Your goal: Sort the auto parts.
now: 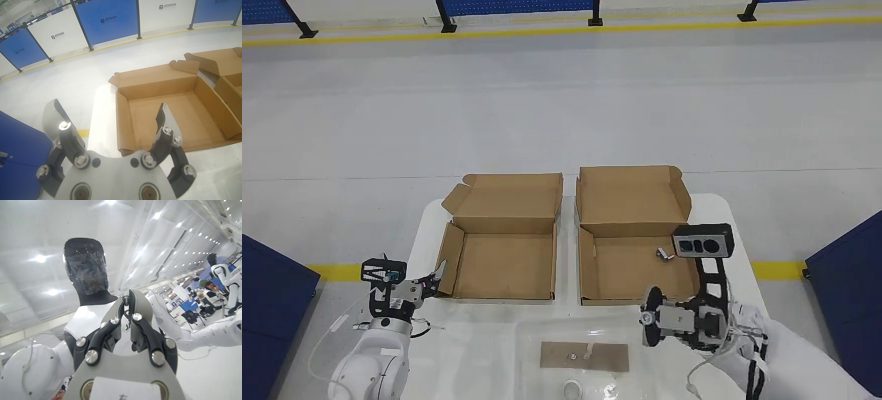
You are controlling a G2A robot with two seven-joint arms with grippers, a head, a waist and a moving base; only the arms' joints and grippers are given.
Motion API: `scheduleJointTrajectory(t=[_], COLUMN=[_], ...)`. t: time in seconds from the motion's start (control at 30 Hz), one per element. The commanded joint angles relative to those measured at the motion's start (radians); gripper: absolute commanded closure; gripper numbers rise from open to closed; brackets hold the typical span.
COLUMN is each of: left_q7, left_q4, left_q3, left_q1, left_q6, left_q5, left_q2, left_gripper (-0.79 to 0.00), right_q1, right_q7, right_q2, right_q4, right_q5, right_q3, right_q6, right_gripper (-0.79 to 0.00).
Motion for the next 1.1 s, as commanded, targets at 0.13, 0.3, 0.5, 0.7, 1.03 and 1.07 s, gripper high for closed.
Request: scheduleJointTrajectory(t=[0.13, 0.3, 0.5, 0.7, 1.03, 1.07], left_q7=[0.0, 0.0, 0.0, 0.0, 0.0, 0.0], left_q4=[0.0, 0.0, 0.0, 0.0, 0.0, 0.0], left_q3=[0.0, 0.0, 0.0, 0.0, 0.0, 0.0], left_q1=[0.0, 0.0, 0.0, 0.0, 0.0, 0.0], left_q6=[0.0, 0.0, 0.0, 0.0, 0.0, 0.0], left_q5=[0.0, 0.0, 0.0, 0.0, 0.0, 0.0], left_q2=[0.0, 0.0, 0.0, 0.0, 0.0, 0.0], left_gripper=[-0.785, -0.785, -0.785, -0.785, -0.785, -0.785], right_q1=[0.011, 0.029, 0.028, 0.025, 0.05, 0.054], right_q7=[0.074, 0.13, 0.125, 0.083, 0.111, 0.118], right_q2=[-0.027, -0.036, -0.036, -0.054, -0.097, -0.102], right_q4=[0.012, 0.04, 0.038, 0.0, -0.021, -0.021], right_q5=[0.155, 0.12, 0.119, 0.115, 0.21, 0.224], right_q3=[0.014, 0.036, 0.037, 0.062, 0.08, 0.08], right_q6=[0.072, 0.124, 0.129, 0.206, 0.292, 0.298], right_gripper=[0.0, 0.0, 0.0, 0.0, 0.0, 0.0])
